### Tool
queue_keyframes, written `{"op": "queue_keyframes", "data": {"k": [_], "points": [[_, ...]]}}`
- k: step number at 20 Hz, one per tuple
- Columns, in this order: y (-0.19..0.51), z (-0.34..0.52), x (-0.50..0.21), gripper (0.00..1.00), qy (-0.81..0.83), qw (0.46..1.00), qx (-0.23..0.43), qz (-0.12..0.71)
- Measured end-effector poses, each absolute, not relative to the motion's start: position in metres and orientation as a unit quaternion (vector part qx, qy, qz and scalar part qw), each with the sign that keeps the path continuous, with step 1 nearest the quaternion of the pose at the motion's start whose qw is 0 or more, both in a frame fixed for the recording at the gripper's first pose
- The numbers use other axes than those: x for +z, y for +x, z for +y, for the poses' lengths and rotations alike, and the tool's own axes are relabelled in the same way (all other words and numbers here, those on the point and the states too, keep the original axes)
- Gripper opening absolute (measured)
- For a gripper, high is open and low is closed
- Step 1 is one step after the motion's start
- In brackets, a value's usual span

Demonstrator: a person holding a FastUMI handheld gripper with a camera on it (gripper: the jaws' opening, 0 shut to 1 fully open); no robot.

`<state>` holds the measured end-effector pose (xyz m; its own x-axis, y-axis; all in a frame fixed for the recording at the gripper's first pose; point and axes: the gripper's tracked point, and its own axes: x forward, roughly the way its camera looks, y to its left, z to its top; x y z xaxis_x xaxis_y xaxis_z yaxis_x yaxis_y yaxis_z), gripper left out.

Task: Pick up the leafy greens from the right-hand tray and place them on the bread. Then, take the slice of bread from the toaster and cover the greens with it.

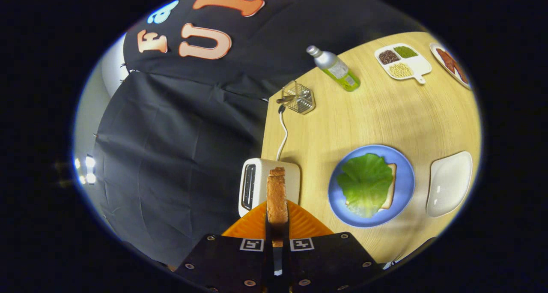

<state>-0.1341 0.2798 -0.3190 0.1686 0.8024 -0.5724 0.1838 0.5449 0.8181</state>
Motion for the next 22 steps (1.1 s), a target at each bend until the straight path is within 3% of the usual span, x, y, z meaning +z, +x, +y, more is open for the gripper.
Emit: {"op": "queue_keyframes", "data": {"k": [9, 17, 19, 21, 22], "points": [[-0.148, 0.241, -0.437, 0.08, 0.404, 0.643, 0.174, 0.627], [-0.159, 0.229, -0.485, 0.08, 0.383, 0.641, 0.14, 0.65], [-0.154, 0.229, -0.484, 0.12, 0.39, 0.637, 0.13, 0.651], [-0.152, 0.223, -0.49, 0.23, 0.365, 0.662, 0.122, 0.643], [-0.153, 0.216, -0.489, 0.36, 0.351, 0.67, 0.116, 0.644]]}}
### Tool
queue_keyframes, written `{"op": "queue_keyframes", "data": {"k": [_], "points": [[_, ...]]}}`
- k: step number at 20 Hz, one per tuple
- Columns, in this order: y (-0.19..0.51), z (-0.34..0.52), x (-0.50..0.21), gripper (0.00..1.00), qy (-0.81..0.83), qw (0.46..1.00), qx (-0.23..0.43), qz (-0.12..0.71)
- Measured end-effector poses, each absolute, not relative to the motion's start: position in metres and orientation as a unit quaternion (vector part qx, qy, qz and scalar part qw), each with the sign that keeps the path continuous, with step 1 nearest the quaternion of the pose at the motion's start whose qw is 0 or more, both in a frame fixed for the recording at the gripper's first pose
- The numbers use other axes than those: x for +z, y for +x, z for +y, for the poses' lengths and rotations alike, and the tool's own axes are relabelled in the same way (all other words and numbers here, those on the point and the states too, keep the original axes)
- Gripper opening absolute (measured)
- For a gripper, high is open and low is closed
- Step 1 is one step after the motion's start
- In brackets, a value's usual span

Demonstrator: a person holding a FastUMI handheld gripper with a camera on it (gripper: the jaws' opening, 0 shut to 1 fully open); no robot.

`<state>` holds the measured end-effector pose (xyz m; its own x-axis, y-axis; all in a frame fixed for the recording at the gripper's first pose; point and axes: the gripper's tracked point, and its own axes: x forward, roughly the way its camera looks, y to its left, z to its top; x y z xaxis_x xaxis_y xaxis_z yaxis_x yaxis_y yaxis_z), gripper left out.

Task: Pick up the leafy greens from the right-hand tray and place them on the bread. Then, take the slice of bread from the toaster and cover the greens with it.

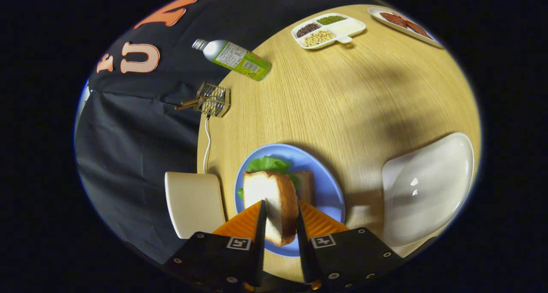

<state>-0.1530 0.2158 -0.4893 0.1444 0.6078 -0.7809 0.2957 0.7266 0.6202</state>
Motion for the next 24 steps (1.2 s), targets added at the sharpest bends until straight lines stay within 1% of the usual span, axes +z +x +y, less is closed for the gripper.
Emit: {"op": "queue_keyframes", "data": {"k": [1, 4, 6, 8, 10, 13, 16, 21, 24], "points": [[-0.154, 0.212, -0.489, 0.43, 0.342, 0.674, 0.112, 0.645], [-0.146, 0.207, -0.466, 0.78, 0.337, 0.692, 0.119, 0.627], [-0.131, 0.196, -0.443, 0.89, 0.328, 0.718, 0.122, 0.601], [-0.112, 0.188, -0.407, 0.94, 0.32, 0.75, 0.131, 0.564], [-0.09, 0.178, -0.37, 0.96, 0.296, 0.789, 0.137, 0.52], [-0.065, 0.153, -0.319, 0.96, 0.249, 0.844, 0.135, 0.455], [-0.051, 0.124, -0.266, 0.97, 0.205, 0.892, 0.117, 0.386], [-0.026, 0.07, -0.177, 0.98, 0.141, 0.952, 0.067, 0.264], [-0.019, 0.043, -0.13, 0.98, 0.119, 0.972, 0.043, 0.197]]}}
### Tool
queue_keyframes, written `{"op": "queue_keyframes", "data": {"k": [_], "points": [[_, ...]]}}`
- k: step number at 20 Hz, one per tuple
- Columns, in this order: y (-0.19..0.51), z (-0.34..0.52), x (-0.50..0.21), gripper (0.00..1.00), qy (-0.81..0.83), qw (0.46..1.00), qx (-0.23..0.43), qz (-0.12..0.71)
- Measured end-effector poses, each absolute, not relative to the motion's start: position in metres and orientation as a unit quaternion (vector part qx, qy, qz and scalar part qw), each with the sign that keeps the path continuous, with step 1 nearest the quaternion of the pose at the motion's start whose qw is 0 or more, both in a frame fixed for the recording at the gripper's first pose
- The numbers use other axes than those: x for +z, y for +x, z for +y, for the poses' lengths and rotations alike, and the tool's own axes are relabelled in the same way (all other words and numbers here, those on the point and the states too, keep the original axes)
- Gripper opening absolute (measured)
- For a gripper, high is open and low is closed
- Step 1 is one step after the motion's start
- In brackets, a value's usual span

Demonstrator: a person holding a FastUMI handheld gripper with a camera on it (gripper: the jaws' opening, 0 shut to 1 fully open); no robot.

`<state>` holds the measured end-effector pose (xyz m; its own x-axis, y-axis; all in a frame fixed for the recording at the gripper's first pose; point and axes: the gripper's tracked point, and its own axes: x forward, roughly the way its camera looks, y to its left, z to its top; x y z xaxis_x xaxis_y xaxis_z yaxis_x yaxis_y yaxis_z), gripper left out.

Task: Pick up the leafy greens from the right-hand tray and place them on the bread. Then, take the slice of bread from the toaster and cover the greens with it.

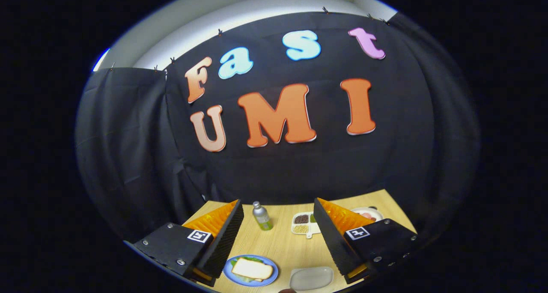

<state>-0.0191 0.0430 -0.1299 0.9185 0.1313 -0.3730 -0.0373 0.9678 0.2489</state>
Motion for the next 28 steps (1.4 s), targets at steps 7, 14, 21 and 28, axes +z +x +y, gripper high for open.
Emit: {"op": "queue_keyframes", "data": {"k": [7, 14, 21, 28], "points": [[-0.02, -0.002, -0.055, 0.98, 0.073, 0.994, 0.01, 0.084], [-0.029, -0.032, -0.027, 0.98, 0.043, 0.997, -0.01, 0.056], [-0.034, -0.048, -0.012, 0.98, 0.065, 0.997, -0.026, 0.036], [-0.037, -0.033, -0.019, 0.98, 0.05, 0.998, -0.018, 0.036]]}}
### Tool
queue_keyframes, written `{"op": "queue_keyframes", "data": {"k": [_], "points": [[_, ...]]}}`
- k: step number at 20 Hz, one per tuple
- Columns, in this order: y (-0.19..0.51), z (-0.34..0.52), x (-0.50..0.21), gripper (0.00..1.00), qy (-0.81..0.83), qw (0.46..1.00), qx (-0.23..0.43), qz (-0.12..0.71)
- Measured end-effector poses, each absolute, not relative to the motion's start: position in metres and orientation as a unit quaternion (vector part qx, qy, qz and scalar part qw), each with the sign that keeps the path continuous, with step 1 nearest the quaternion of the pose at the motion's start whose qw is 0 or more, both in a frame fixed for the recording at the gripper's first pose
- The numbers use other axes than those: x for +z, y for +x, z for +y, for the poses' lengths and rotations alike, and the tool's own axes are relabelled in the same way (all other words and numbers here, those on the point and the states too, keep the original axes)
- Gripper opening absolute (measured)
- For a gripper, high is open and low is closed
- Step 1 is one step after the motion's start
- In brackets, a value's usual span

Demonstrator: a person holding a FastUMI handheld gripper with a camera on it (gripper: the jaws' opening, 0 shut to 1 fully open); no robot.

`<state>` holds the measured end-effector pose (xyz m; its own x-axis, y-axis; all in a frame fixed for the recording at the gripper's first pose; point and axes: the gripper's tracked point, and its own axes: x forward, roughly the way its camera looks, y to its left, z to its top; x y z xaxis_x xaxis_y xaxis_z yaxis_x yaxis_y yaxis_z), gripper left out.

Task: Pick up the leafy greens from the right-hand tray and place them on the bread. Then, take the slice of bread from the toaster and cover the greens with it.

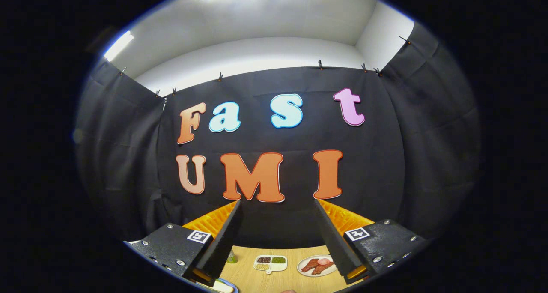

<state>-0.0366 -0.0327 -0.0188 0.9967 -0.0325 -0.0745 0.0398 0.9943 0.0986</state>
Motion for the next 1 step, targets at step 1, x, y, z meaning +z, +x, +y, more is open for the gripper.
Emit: {"op": "queue_keyframes", "data": {"k": [1], "points": [[-0.0376, -0.0307, -0.0195, 0.98, 0.049, 0.998, -0.017, 0.037]]}}
